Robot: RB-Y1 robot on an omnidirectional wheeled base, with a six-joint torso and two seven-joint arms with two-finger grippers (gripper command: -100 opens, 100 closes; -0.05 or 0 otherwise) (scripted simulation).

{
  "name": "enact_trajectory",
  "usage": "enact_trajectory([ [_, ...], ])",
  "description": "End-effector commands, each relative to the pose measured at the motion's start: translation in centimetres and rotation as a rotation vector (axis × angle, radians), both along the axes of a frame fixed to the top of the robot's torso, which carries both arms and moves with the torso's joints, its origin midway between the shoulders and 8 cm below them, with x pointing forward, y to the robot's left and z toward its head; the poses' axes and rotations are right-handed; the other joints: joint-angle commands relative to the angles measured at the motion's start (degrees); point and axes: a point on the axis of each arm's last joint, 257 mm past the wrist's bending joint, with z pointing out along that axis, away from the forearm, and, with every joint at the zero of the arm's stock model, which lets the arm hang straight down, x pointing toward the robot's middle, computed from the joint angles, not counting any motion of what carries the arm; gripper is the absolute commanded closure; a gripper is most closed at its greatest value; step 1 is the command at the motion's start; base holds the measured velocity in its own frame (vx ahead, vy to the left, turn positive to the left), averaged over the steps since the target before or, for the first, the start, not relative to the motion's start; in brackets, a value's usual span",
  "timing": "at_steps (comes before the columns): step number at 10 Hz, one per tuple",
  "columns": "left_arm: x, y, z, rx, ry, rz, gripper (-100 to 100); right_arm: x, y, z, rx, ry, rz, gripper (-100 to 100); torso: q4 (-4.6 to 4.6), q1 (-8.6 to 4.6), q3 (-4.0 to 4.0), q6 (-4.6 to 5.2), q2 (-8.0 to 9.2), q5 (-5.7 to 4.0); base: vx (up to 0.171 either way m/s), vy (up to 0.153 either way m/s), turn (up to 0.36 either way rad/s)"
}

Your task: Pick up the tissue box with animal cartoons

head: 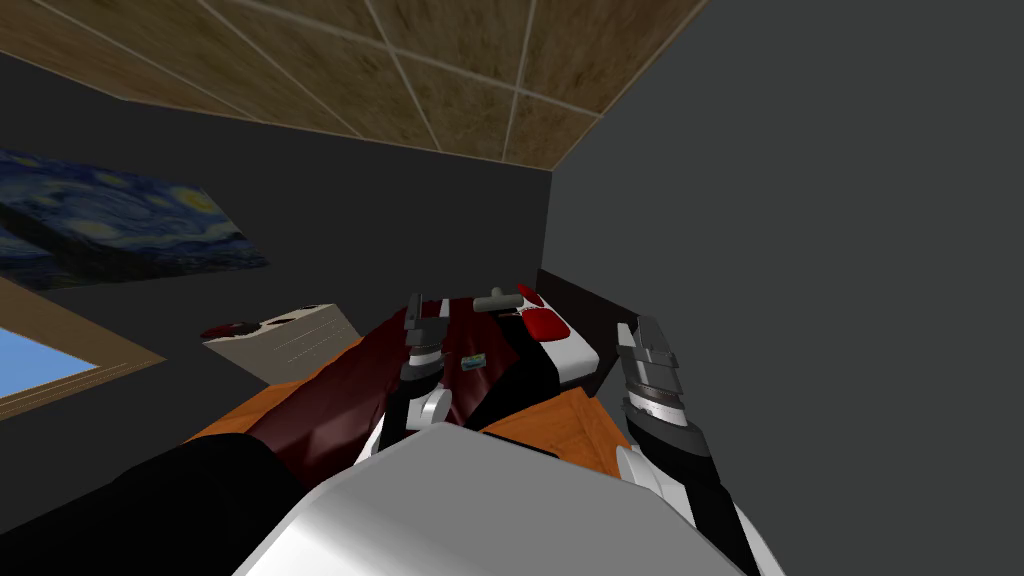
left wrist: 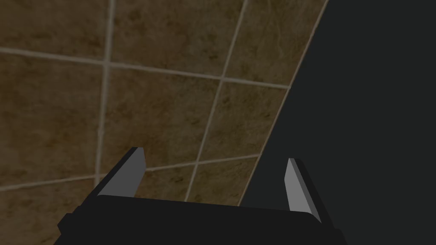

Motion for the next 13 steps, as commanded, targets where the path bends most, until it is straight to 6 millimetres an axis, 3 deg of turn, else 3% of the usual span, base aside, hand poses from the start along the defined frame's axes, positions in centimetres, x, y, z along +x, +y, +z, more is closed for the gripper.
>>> enact_trajectory([
  [1,0.9,-0.3,-0.2,0.043,0.028,-0.01,-100,0.0,0.0,0.0,0.0,0.0,0.0,0,0.0,0.0,0.0,0.0,0.0,0.0,-0.021,-0.021,0.05],
  [8,6.6,1.4,-2.9,0.158,0.21,0.019,-100,0.0,0.0,0.0,0.0,0.0,0.0,0,0.03,-0.19,0.08,0.0,0.13,-0.04,-0.042,-0.049,0.054],
  [13,9.0,2.8,-4.7,0.173,0.307,0.042,-100,0.0,0.0,0.0,0.0,0.0,0.0,0,0.01,-0.1,0.01,0.0,0.02,-0.02,-0.014,-0.031,0.032],
])
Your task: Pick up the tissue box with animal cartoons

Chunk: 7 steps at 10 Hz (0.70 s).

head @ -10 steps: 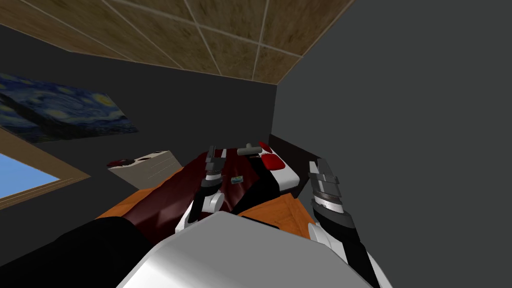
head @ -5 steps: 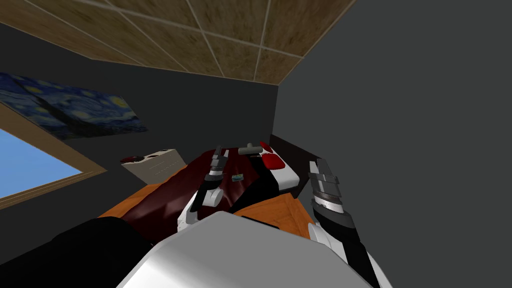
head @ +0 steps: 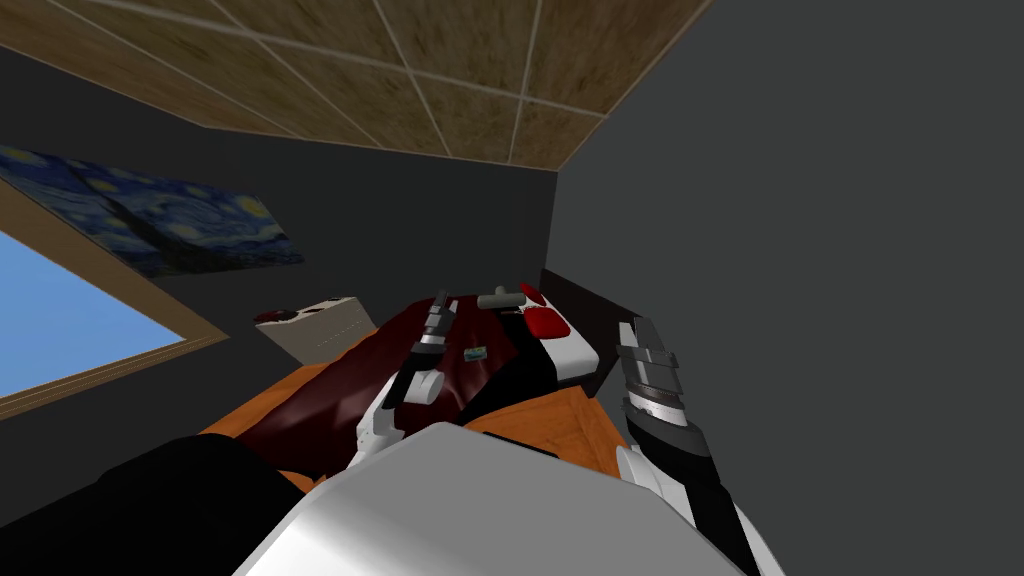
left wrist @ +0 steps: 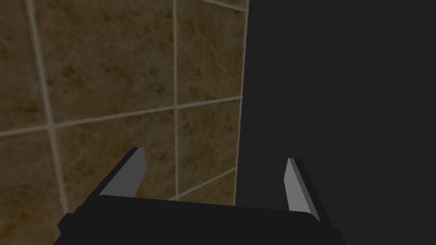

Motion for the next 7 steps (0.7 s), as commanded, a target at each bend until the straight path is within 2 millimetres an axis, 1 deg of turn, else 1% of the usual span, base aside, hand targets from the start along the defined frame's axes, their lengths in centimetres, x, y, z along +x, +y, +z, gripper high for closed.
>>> enact_trajectory([
  [1,1.4,0.9,-1.4,0.007,0.057,0.019,-100,0.0,0.0,0.0,0.0,0.0,0.0,0,0.0,0.0,0.0,0.0,0.0,0.0,-0.009,-0.034,0.041],
  [2,2.3,1.7,-2.2,0.012,0.091,0.035,-100,0.0,0.0,0.0,0.0,0.0,0.0,0,0.0,-0.02,-0.01,0.0,-0.01,0.0,-0.011,-0.048,0.085],
  [3,2.6,1.8,-2.6,0.009,0.111,0.037,-100,0.0,0.0,0.0,0.0,0.0,0.0,0,0.0,-0.05,-0.01,-0.01,-0.01,-0.01,-0.009,-0.041,0.031],
  [4,3.5,2.7,-3.6,0.012,0.151,0.053,-100,0.0,0.0,0.0,0.0,0.0,0.0,0,0.0,-0.04,0.0,0.0,0.0,-0.01,-0.004,-0.035,0.043],
  [5,3.6,2.8,-3.9,0.01,0.166,0.055,-100,0.0,0.0,0.0,0.0,0.0,0.0,0,-0.01,-0.03,-0.02,0.0,-0.03,0.0,0.002,-0.027,0.023],
  [6,4.5,3.8,-5.0,0.01,0.206,0.071,-100,0.0,0.0,0.0,0.0,0.0,0.0,0,-0.01,0.01,-0.02,0.0,-0.04,0.0,0.006,-0.029,0.052],
  [7,4.7,3.8,-5.4,0.008,0.224,0.073,-100,0.0,0.0,0.0,0.0,0.0,0.0,0,-0.01,0.01,-0.03,-0.01,-0.06,0.0,0.008,-0.027,0.026],
])
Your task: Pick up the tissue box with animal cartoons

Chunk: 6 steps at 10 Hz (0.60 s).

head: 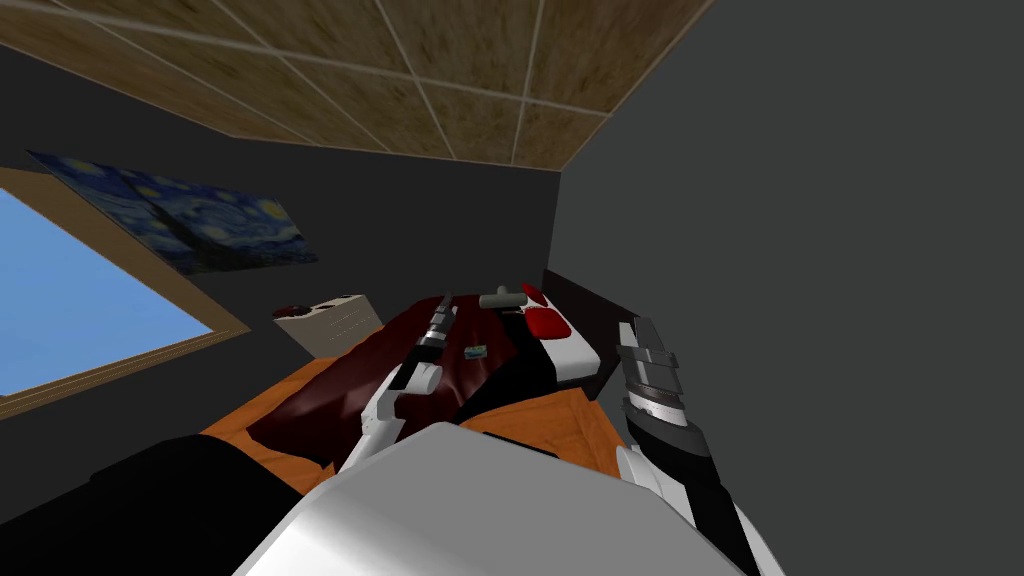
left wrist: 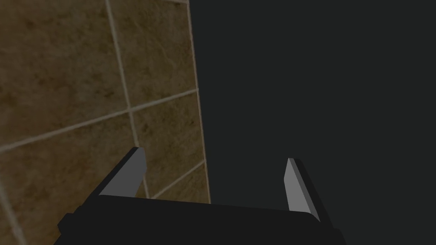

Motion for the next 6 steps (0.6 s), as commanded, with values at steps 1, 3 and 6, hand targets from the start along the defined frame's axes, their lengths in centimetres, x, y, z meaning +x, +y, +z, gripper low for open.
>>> enact_trajectory([
  [1,1.1,1.1,-1.3,-0.002,0.054,0.02,-100,0.0,0.0,0.0,0.0,0.0,0.0,0,0.0,0.0,0.0,0.0,0.0,0.0,0.016,-0.034,0.049],
  [3,1.9,2.2,-3.1,-0.009,0.117,0.039,-100,0.0,0.0,0.0,0.0,0.0,0.0,0,-0.01,0.0,-0.02,0.0,-0.04,0.0,0.02,-0.025,0.032],
  [6,2.9,3.5,-5.6,-0.023,0.206,0.06,-100,0.0,0.0,0.0,0.0,0.0,0.0,0,-0.01,0.01,-0.04,0.0,-0.06,0.0,0.021,-0.026,0.03],
])
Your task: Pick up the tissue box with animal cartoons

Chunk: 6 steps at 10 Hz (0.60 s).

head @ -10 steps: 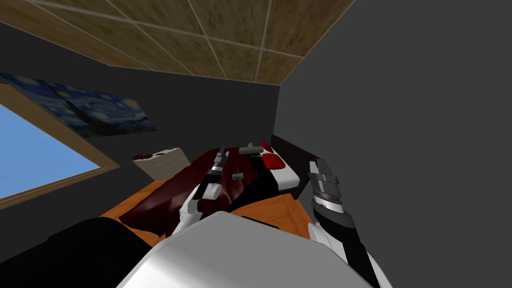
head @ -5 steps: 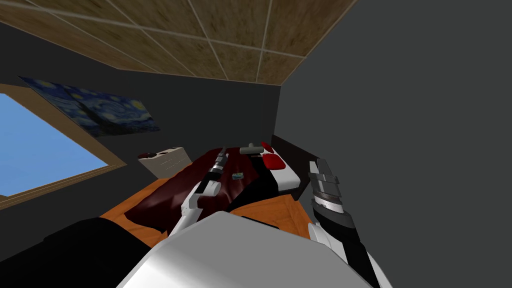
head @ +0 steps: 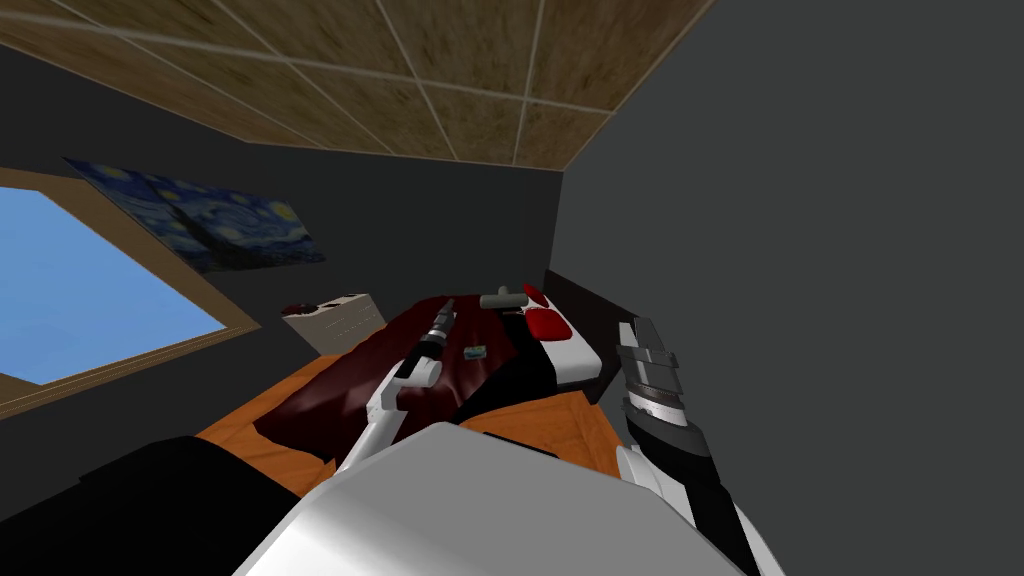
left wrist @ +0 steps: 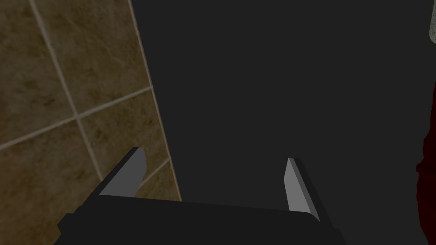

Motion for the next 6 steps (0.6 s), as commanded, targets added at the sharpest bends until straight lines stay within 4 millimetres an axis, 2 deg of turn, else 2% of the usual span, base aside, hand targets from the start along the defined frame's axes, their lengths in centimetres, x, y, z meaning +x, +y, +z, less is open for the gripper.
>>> enact_trajectory([
  [1,0.4,1.3,-1.9,-0.011,0.063,0.02,-100,0.0,0.0,0.0,0.0,0.0,0.0,0,0.0,0.0,0.0,0.0,0.0,0.0,0.04,-0.027,0.047],
  [3,0.5,1.4,-2.6,-0.017,0.092,0.023,-100,0.0,0.0,0.0,0.0,0.0,0.0,0,-0.01,0.02,-0.02,0.0,-0.03,0.0,0.023,-0.014,0.008],
  [4,0.9,2.5,-4.5,-0.03,0.15,0.04,-100,0.0,0.0,0.0,0.0,0.0,0.0,0,0.01,0.06,0.01,0.0,0.03,0.01,0.035,-0.009,0.032],
  [5,0.9,2.5,-4.9,-0.033,0.162,0.041,-100,0.0,0.0,0.0,0.0,0.0,0.0,0,0.0,0.06,-0.01,-0.01,-0.02,0.02,0.038,-0.011,0.027],
  [6,1.1,3.6,-6.8,-0.047,0.217,0.057,-100,0.0,0.0,0.0,0.0,0.0,0.0,0,-0.01,0.06,-0.02,0.0,-0.04,0.01,0.059,-0.018,0.042],
])
